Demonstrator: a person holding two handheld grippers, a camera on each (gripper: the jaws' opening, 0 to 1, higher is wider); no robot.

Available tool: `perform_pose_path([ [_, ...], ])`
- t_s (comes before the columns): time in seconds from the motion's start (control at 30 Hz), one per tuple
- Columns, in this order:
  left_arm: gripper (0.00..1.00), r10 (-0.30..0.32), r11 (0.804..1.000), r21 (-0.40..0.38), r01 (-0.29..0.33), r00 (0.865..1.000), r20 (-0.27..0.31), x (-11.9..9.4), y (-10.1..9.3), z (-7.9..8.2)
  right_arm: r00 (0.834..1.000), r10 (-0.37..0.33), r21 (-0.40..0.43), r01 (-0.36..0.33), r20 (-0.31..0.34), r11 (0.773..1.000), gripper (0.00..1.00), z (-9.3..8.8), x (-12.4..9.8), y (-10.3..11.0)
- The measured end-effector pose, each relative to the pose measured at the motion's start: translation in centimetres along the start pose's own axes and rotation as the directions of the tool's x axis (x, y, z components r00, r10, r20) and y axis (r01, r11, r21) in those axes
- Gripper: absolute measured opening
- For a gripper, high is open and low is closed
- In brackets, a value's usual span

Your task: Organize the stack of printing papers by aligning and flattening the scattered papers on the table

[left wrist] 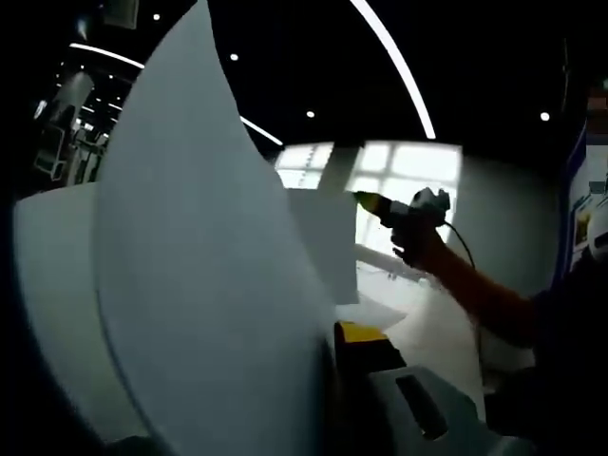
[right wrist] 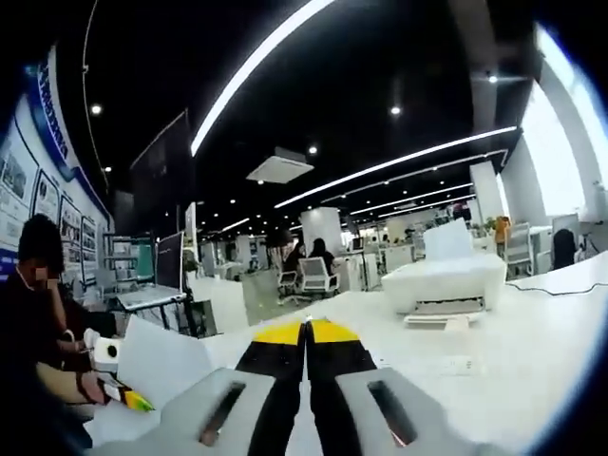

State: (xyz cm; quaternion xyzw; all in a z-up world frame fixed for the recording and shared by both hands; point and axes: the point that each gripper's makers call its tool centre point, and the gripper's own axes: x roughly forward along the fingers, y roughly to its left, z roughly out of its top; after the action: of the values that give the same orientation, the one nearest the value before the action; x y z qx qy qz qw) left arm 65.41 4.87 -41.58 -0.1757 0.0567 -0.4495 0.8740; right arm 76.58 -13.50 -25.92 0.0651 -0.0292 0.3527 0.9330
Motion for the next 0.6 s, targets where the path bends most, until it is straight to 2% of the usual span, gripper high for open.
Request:
perform_pose_path([
  [0.1, 0.13, -0.001, 1.0, -0.002, 0.001, 1.0, 0.0, 0.0, -0.3, 0.0, 1.0, -0.003, -0.067, 0.004, 0.002, 0.998, 0.0, 0.9, 0.1, 0.3],
  [0.2, 0.13, -0.001, 1.0, -0.003, 0.001, 1.0, 0.0, 0.0, -0.3, 0.0, 1.0, -0.005, -0.076, 0.005, 0.002, 0.997, 0.0, 1.0, 0.1, 0.2],
  [0.23, 0.13, -0.003, 1.0, -0.008, 0.003, 1.0, 0.003, 0.1, -0.5, 0.1, 1.0, 0.009, -0.15, -0.008, 0.006, 0.989, 0.0, 2.0, 0.1, 1.6],
  [0.4, 0.14, -0.002, 1.0, -0.009, 0.002, 1.0, 0.0, 0.1, -0.6, 0.1, 1.0, 0.021, -0.196, -0.018, 0.012, 0.98, 0.0, 3.6, 0.2, 2.5],
  [0.43, 0.14, -0.002, 1.0, -0.01, 0.002, 1.0, 0.0, 0.1, -0.6, 0.1, 1.0, -0.028, -0.237, 0.027, -0.003, 0.971, 0.0, 3.8, 0.0, 2.1],
  [0.47, 0.14, -0.002, 1.0, -0.01, 0.002, 1.0, 0.0, 0.1, -0.6, 0.1, 0.999, -0.041, -0.274, 0.038, -0.007, 0.961, 0.0, 4.2, 0.1, 2.0],
  [0.6, 0.15, 0.001, 1.0, -0.011, -0.001, 1.0, 0.0, 0.1, -0.6, 0.1, 0.999, -0.043, -0.35, 0.04, -0.001, 0.936, 0.0, 5.5, -0.2, 2.9],
])
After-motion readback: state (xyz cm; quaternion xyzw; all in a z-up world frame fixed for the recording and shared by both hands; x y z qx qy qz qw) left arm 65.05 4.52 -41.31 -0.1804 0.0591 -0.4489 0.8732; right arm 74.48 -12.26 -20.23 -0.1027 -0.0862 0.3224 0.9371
